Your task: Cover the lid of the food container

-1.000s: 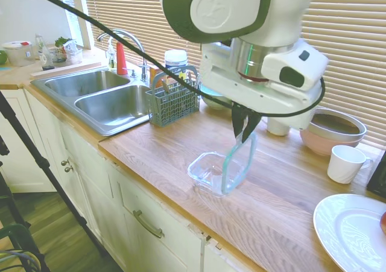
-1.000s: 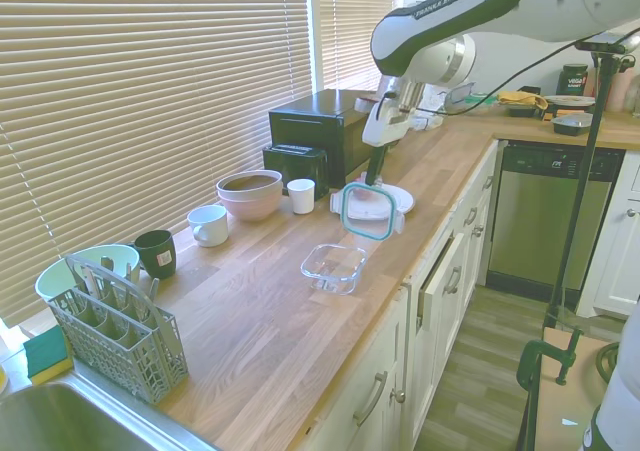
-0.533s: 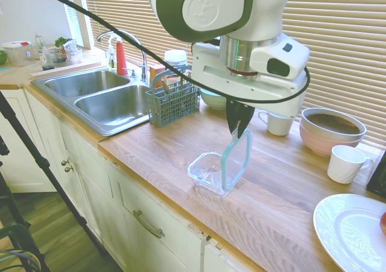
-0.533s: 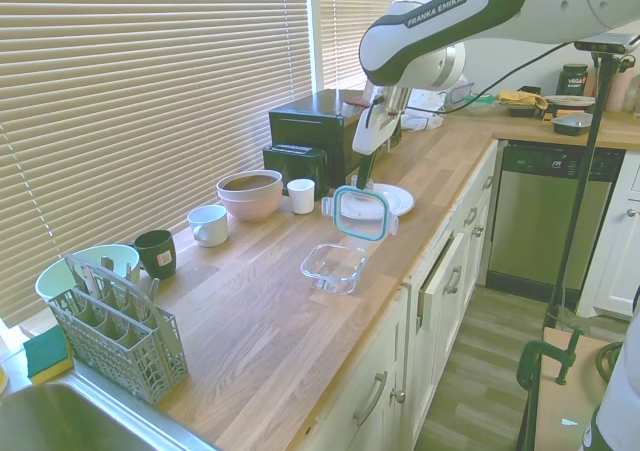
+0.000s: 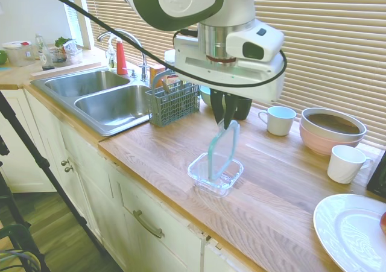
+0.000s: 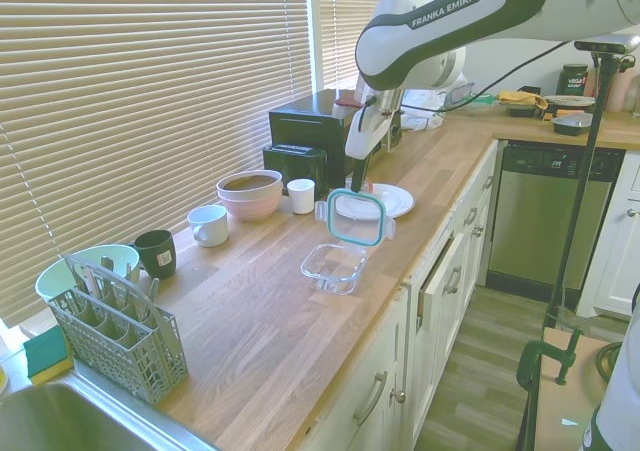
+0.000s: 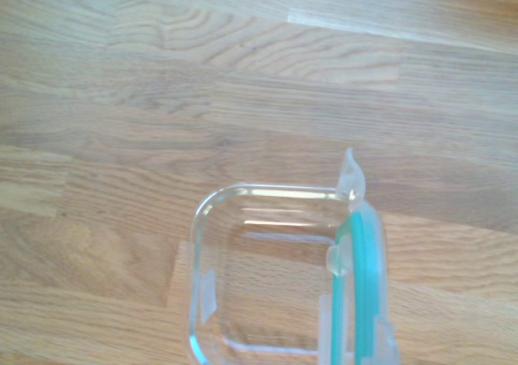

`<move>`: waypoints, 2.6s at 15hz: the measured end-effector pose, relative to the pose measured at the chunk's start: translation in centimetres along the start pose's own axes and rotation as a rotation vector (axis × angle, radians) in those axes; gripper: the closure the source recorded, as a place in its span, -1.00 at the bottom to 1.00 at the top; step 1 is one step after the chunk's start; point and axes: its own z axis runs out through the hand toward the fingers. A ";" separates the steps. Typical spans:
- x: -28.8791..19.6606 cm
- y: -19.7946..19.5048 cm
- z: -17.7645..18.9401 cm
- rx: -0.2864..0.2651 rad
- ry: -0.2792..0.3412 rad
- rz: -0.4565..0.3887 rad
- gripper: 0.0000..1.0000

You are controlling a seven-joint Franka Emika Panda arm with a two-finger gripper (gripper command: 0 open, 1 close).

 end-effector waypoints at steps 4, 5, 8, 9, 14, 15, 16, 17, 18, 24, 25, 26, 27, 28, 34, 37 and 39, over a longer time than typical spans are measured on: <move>0.0 0.7 -0.6 0.004 0.010 0.022 1.00; 0.1 1.2 -0.8 0.006 0.014 0.030 1.00; 0.5 3.0 -1.4 0.012 0.024 0.053 1.00; 0.7 3.8 -1.7 0.016 0.028 0.058 1.00; 1.8 6.2 -3.4 0.022 0.051 0.065 1.00; 2.1 6.1 -3.4 0.019 0.050 0.059 1.00; 2.5 5.9 -3.0 0.015 0.045 0.053 1.00; 2.9 5.7 -2.6 0.009 0.040 0.048 1.00; 3.2 5.5 -2.1 0.003 0.033 0.043 1.00; 4.2 4.7 -0.5 -0.012 0.013 0.021 1.00; 4.2 4.3 -0.2 -0.013 0.009 0.013 1.00; 4.2 3.6 0.1 -0.014 0.006 0.002 1.00; 4.1 2.9 0.4 -0.016 0.003 -0.008 1.00; 3.9 2.1 0.7 -0.021 0.001 -0.016 1.00; 2.3 -1.8 2.3 -0.065 -0.007 -0.047 1.00; 0.9 -3.8 4.2 -0.099 -0.009 -0.069 1.00; -0.4 -5.0 5.7 -0.120 -0.009 -0.085 1.00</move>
